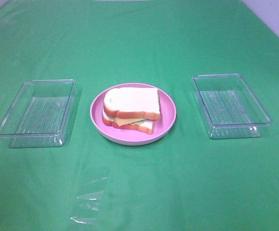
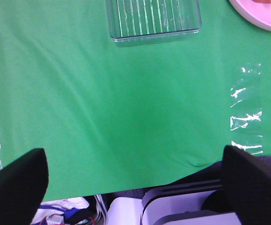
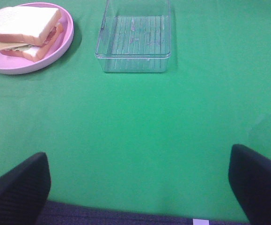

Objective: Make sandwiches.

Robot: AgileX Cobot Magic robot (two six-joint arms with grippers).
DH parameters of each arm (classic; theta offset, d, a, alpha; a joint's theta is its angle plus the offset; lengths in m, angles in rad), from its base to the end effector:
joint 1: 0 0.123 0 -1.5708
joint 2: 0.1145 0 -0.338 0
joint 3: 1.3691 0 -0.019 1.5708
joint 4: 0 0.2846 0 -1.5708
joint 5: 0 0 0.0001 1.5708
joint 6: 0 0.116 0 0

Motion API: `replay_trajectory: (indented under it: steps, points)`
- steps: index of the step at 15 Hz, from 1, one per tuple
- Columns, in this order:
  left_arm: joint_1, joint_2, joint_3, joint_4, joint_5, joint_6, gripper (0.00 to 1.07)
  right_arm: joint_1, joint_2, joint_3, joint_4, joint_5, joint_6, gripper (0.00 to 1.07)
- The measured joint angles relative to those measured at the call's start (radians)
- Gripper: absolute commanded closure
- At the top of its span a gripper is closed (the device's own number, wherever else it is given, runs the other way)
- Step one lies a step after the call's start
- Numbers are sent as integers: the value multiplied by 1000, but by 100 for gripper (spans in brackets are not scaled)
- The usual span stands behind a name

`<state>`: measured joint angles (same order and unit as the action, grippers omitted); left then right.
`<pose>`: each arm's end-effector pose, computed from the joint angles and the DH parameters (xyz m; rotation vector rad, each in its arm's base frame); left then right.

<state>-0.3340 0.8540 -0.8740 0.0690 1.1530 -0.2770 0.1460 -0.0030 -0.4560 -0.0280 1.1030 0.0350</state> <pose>0.1417 -0.0414 0.3507 0.0891 2.6161 -0.1234 -0.0037 -0.0035 0.2633 -0.1167 2.1249 0.0729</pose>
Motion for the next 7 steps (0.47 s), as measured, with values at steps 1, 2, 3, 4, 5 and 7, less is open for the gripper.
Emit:
replay_trajectory:
  steps: [1,2,3,4,5,7]
  points:
    - [0,-122,84,2,-7,-1,15,0,0,0,0,0,0,9]
    - [0,-247,153,6,-8,1,15,0,0,0,0,0,0,9]
    - [0,-388,213,10,-12,8,15,0,0,0,0,0,0,9]
    - [0,-508,266,15,-20,19,15,0,0,0,0,0,0,9]
    - [0,-638,318,18,-29,31,15,0,0,0,0,0,0,9]
    - [0,-853,347,18,-49,61,15,0,0,0,0,0,0,9]
